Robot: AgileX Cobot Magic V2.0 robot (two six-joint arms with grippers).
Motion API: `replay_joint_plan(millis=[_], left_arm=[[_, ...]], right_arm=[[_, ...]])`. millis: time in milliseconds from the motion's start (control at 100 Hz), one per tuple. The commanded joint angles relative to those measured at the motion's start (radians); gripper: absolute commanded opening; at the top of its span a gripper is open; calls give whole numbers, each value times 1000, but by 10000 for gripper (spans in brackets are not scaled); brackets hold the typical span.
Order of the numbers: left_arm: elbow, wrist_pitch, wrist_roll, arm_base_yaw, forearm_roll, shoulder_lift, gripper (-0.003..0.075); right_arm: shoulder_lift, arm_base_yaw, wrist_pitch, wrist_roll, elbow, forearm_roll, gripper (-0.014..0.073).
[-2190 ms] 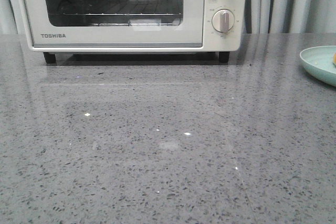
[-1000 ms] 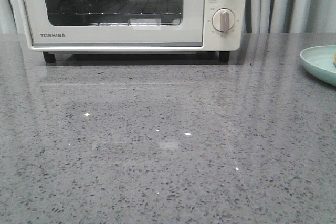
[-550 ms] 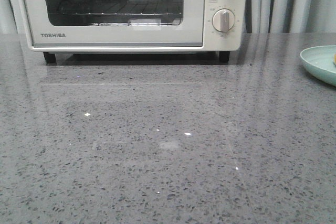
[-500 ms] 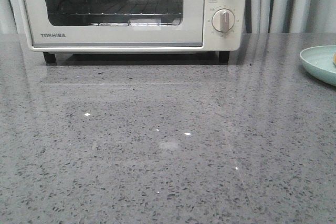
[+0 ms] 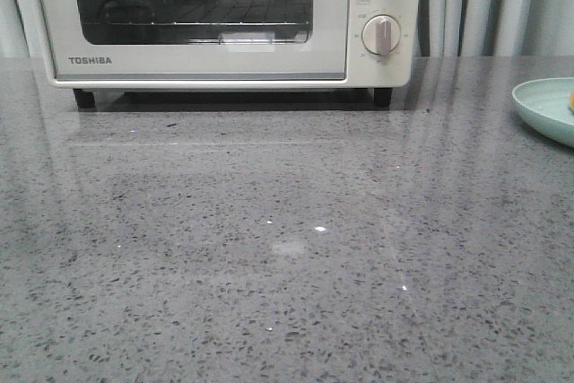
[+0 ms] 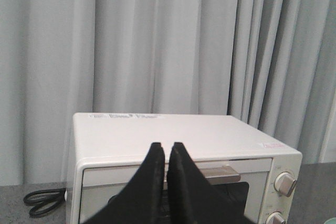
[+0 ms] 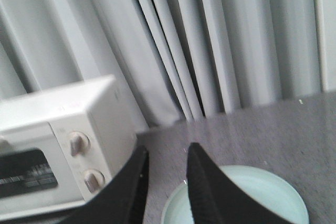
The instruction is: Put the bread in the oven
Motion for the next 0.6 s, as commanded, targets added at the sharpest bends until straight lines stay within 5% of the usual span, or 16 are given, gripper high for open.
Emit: replay_joint_plan(millis=[0,590], left_arm=[[-66,-69,-7,-11,4,76,-21],[-249,-177,-7,-45,22,493,-21]], right_arm=[[76,-2,-3,-42,-73,0,163],[301,-2,142,-75,-268,0,163]])
